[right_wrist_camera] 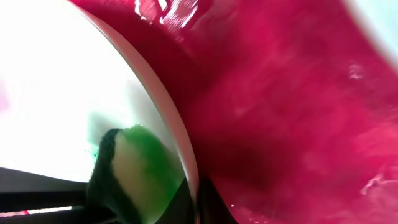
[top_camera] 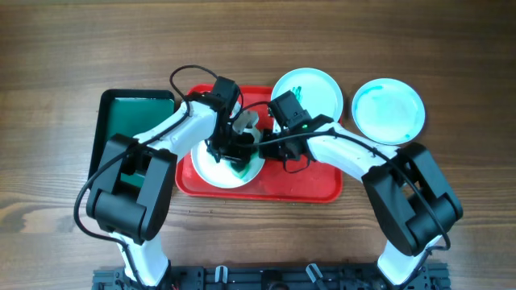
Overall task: Clean dirty plates on tray and stack at the side
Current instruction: 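Scrub the second plate with the sponge in the left gripper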
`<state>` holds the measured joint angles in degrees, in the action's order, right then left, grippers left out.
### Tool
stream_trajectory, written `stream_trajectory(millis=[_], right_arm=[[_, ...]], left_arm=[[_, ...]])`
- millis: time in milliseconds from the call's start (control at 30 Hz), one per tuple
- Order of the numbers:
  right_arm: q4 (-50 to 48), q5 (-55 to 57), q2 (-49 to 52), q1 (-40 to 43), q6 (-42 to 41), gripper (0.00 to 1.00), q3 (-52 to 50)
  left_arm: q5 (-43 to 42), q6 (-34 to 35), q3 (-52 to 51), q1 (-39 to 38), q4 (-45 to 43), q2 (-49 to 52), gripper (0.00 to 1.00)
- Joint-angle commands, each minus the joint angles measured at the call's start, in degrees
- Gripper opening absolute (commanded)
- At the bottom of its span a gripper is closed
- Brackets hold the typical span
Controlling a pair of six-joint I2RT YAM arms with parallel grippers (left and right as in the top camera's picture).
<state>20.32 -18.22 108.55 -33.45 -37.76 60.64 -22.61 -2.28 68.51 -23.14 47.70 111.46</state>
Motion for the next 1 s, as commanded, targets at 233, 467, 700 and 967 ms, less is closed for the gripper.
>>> stream_trajectory(millis=[233,467,700,967], right_arm=[[-0.15,0.11,0.98,0.15,0.52,0.04,0.11],[-0.15,0.11,0.98,0.15,0.52,0.04,0.11],[-0.15,0.11,0.98,0.15,0.72,0.04,0.11],[-0.15,0.09,0.98,0.15,0.74,0.04,0.11]], left_arm=[[42.42,14.91,-1.6,-0.17,4.46,1.79,0.04],[46.21,19.69,-1.6,-0.33,-1.53,1.79,0.04],[23.67,19.23,-1.6,-1.27,-12.61,1.79,0.04],[2.56,12.35,-1.6,-2.97,-19.26,1.79,0.04]])
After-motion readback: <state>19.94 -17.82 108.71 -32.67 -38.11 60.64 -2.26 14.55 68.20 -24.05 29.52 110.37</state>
